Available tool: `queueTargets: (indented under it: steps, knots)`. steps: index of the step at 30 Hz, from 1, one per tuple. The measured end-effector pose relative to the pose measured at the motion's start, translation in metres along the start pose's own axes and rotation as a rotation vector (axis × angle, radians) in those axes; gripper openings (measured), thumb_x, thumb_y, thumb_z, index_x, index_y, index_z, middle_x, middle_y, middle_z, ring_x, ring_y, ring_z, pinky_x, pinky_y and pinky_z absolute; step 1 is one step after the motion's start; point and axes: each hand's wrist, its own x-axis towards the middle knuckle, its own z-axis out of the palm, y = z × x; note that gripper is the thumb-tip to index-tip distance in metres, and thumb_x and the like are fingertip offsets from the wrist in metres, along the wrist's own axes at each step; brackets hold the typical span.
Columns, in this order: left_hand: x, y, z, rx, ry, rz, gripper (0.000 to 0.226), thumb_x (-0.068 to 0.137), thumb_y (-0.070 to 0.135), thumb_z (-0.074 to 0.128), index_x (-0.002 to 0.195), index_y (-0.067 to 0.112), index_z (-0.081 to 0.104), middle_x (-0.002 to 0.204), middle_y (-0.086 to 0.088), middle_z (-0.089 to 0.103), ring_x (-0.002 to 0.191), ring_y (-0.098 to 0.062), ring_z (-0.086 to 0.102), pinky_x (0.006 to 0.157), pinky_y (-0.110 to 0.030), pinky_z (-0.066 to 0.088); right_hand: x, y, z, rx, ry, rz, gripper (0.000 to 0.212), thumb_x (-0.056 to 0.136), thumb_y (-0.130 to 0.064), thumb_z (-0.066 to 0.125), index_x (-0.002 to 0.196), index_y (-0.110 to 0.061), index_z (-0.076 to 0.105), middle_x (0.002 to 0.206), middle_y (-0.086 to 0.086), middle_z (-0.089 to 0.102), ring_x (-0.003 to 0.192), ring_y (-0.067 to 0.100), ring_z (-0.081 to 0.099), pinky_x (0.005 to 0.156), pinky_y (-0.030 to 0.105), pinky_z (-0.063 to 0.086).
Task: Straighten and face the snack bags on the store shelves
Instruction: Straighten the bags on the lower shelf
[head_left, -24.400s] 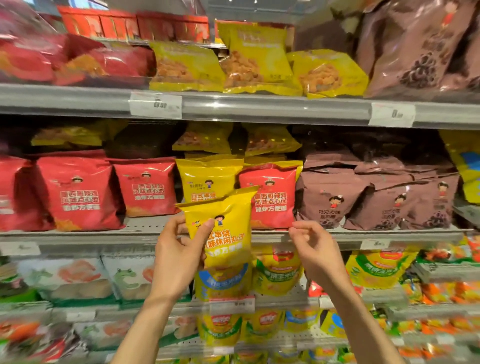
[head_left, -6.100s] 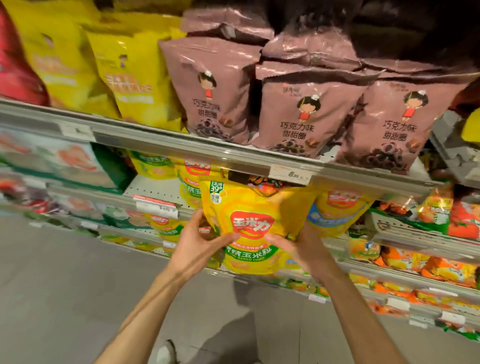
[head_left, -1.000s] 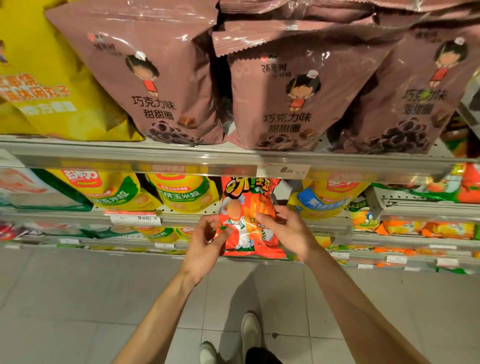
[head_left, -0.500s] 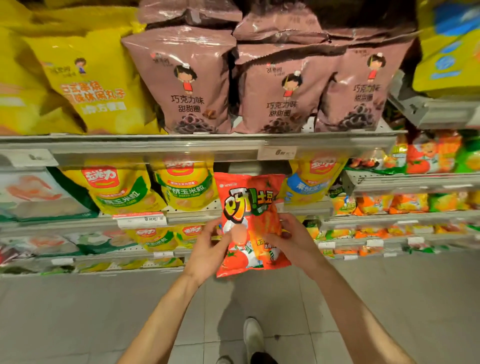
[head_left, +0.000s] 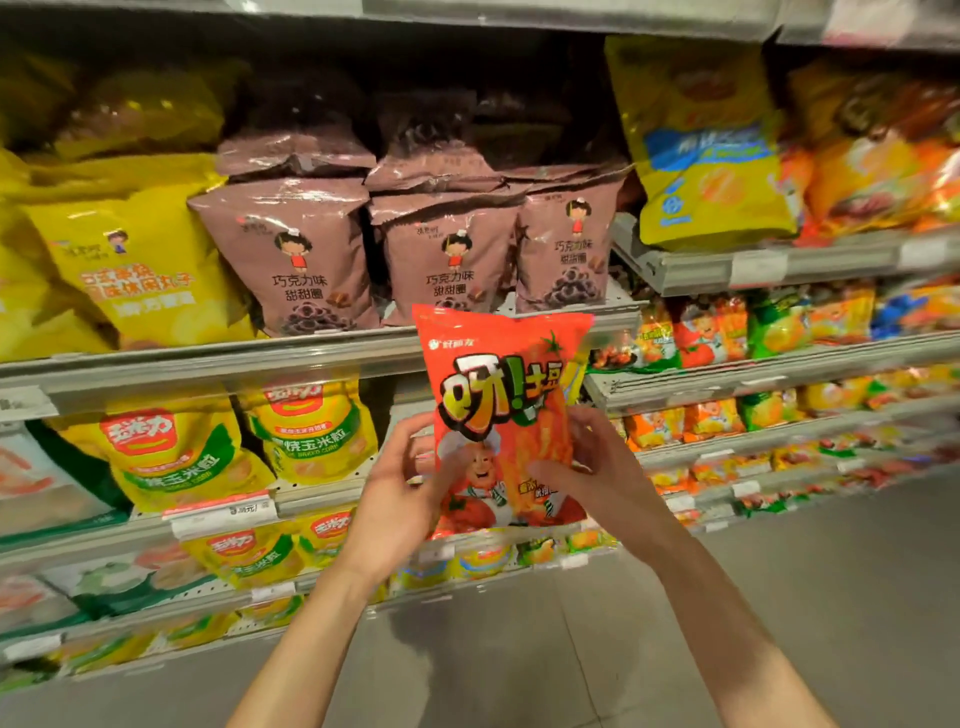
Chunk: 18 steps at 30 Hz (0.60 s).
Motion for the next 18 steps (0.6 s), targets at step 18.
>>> queueTargets:
  steps: [18]
  knots:
    - [0.109,0.127,0.235,0.054,0.150,0.234,0.036,0.088,0.036,0.076,0.119,0.037,0.059,0.106,0.020,0.075,0.100,-0.001,0.070,0.085,-0.019,0.053,0.077,-0.076,-0.252,0.019,-0.039,-0.327,0.044,0.086,-0.038,0.069,0.128,-0.025,0.060,0.117,-0.006,0.074,0.111,0.011,0.069,0.095,0.030,0.053]
